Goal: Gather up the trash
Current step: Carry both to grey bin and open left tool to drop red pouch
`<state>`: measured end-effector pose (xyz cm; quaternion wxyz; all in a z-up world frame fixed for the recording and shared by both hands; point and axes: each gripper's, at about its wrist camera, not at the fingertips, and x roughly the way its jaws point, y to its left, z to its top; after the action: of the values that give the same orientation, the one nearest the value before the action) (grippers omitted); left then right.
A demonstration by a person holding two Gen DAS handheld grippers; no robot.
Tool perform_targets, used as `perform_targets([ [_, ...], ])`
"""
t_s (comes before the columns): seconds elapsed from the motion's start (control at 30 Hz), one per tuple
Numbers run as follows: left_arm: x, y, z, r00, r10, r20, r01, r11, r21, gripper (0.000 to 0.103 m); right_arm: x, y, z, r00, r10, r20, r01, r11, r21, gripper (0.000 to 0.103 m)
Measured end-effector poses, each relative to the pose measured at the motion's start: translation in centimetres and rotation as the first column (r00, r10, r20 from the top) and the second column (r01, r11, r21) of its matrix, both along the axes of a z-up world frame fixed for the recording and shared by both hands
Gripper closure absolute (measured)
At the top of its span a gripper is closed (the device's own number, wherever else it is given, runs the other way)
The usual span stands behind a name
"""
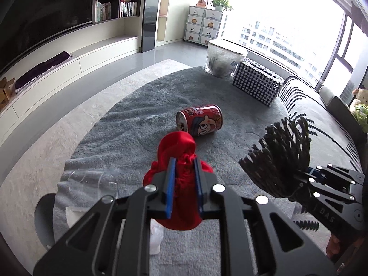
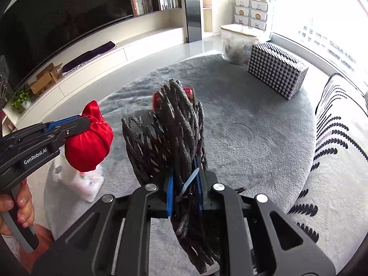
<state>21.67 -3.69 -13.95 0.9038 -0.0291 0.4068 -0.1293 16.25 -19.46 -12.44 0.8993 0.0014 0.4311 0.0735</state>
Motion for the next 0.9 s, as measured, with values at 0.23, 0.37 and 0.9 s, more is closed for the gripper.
perform_targets([
  [0.23,-4.1,6.2,2.4,0.998,0.061,0.031,-0.060,0.998,-0.017,0.087,-3.0,5.1,3.0,0.997,0.065,0.041,-0.065,0.998,0.005,0.089],
  [0.37,-6.3,10.9,3.1,0.992,0.116,0.043,-0.115,0.993,-0.016,0.087,-4.1,9.9,4.1,0.991,0.125,0.056,-0.126,0.992,0.014,0.089],
  [0.9,-12.2,30.0,1.4,0.929,0.370,0.018,-0.370,0.928,0.027,0.087,-6.1,30.3,4.4,0.909,0.412,0.065,-0.414,0.910,0.023,0.089],
])
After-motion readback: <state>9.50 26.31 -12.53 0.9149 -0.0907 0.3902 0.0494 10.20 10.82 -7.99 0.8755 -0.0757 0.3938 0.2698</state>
